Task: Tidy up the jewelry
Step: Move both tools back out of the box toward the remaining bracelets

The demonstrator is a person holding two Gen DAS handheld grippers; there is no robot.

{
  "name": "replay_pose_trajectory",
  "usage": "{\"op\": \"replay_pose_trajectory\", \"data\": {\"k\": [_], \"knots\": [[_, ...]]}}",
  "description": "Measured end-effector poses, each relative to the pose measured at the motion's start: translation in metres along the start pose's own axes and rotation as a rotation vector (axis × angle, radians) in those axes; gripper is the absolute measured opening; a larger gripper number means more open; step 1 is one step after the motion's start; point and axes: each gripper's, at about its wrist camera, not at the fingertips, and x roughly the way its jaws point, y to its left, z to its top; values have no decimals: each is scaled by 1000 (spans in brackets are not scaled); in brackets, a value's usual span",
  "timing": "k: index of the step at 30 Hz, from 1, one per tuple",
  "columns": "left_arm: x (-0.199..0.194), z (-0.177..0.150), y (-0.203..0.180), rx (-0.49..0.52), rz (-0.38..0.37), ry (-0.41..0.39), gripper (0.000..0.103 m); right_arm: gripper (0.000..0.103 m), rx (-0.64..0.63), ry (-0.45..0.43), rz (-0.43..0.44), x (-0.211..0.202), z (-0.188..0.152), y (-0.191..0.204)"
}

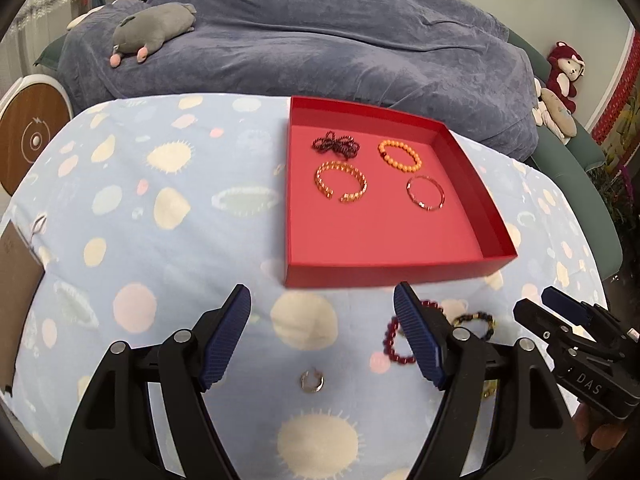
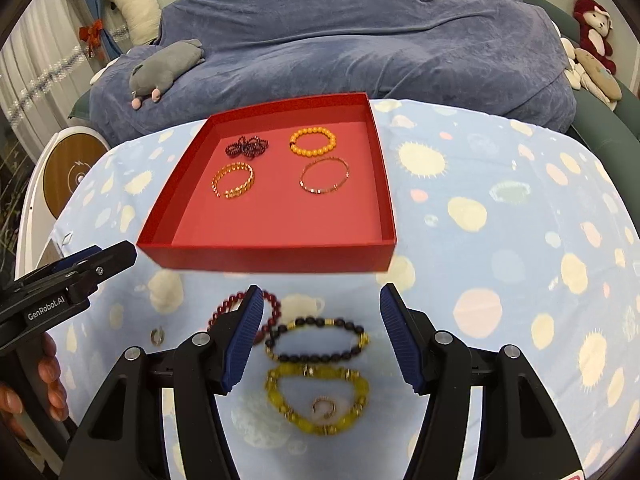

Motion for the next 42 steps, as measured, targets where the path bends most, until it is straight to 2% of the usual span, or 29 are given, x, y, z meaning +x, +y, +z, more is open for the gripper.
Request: {"op": "replay_pose_trajectory", "data": {"k": [6, 14, 22, 25, 32, 36, 42], "knots": [[-12, -45, 10, -27, 20, 45, 70, 59, 3, 43, -34, -9, -46, -1], [-21, -77, 9, -34, 28, 56, 70, 59, 67, 82, -48, -11, -88, -9], [-22, -87, 4, -37, 29, 50, 70, 59, 94, 73, -67, -3, -78, -16], [-20, -89, 2, -34, 30, 52, 70, 55, 105, 64, -71, 3, -69, -18], [-15, -86, 4, -40, 29, 56, 70, 39, 119, 75, -86, 25, -52, -23], [-11, -84, 4, -40, 30, 60, 70, 26, 114, 107, -79, 38, -54, -23], [-3, -81, 0, -43, 25, 70, 70, 24, 40, 93, -105, 39, -58, -14]]}}
